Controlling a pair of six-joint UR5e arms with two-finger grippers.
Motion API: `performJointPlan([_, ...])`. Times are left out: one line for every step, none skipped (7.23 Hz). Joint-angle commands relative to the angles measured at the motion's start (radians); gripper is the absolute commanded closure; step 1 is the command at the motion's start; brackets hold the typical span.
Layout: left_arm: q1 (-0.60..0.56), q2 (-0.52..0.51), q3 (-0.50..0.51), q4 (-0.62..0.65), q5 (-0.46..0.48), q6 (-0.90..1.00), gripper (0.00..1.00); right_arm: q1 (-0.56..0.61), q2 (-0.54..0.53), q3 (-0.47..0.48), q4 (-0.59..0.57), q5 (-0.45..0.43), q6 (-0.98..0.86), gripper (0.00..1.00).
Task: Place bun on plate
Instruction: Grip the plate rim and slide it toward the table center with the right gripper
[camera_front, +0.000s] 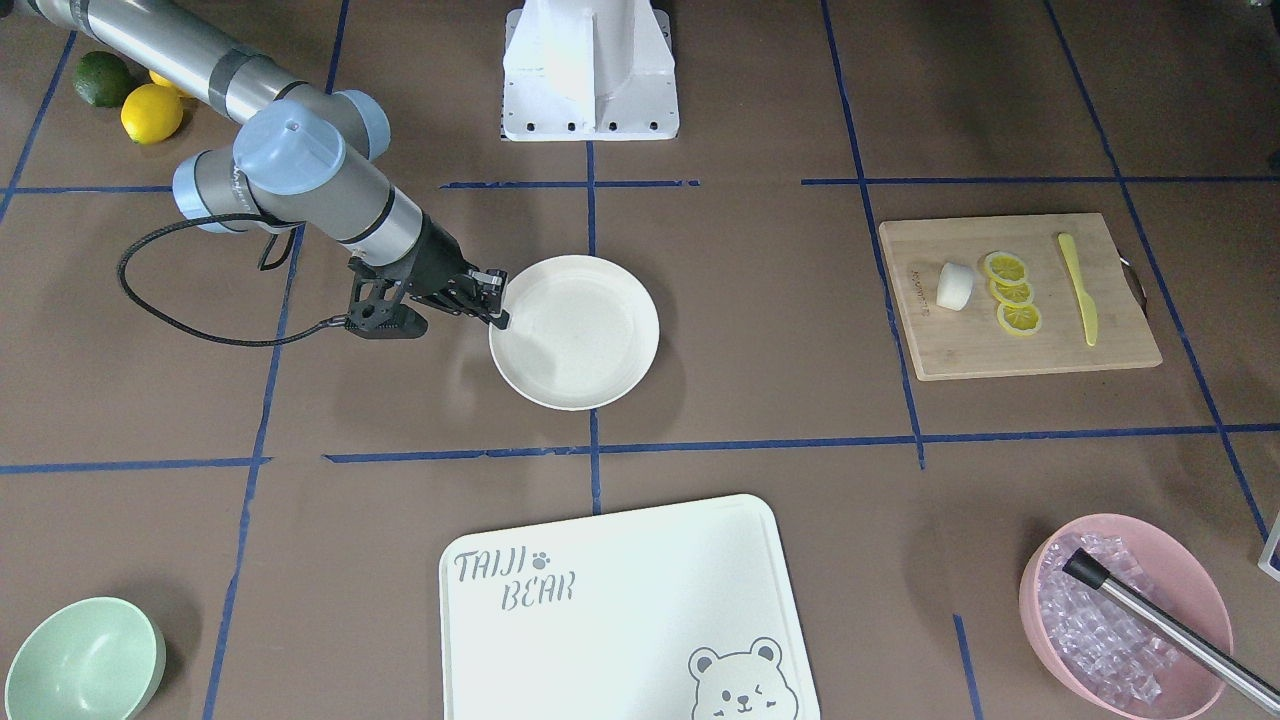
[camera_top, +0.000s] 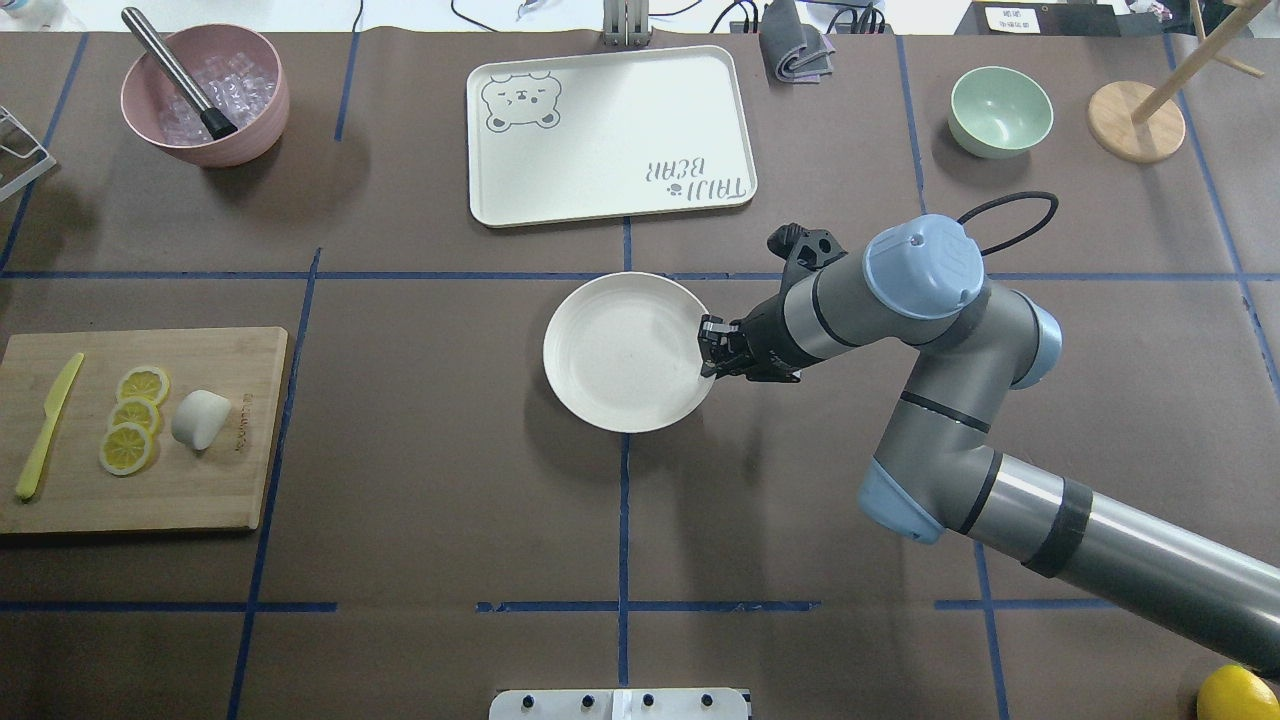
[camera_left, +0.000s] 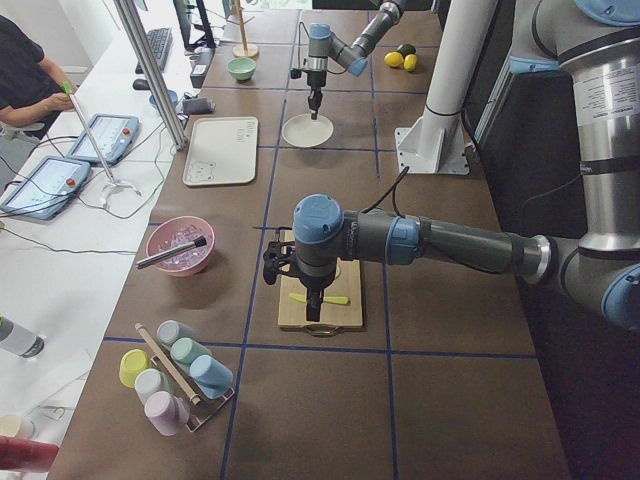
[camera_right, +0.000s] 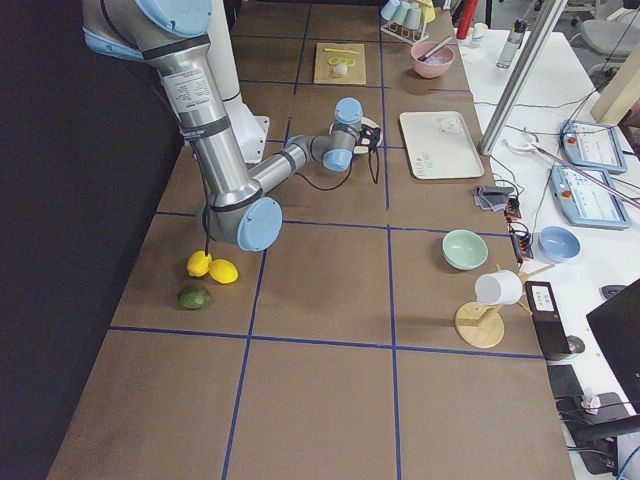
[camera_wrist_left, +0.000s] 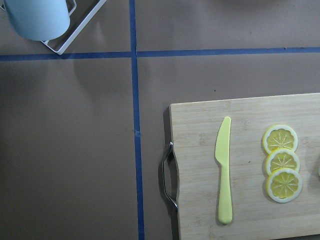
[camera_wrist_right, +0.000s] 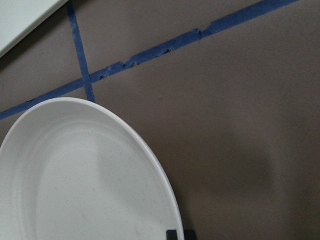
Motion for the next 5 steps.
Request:
performJointPlan([0.000,-0.001,0.001,0.000,-0.016,0.000,0.00,-0.011,0.016,-0.019,-0.001,-0.015,0.003,1.00])
performJointPlan([0.000,0.000,0.001,0.000,-0.016,0.000,0.00,-0.016,0.014,-0.019,-0.003,-0.015,0.003,1.00])
performJointPlan([0.002,0.000,0.001,0.000,-0.016,0.000,0.00,-0.023,0.013,-0.020,-0.006,-0.015,0.003,0.99])
performJointPlan([0.000,-0.001,0.001,0.000,-0.016,0.000,0.00,-0.031,0.010,-0.022,-0.006,-0.015,0.003,0.98])
performJointPlan([0.000,0.000,0.001,0.000,-0.016,0.000,0.00,-0.034,0.007,-0.022,-0.007,-0.015,0.001,0.95])
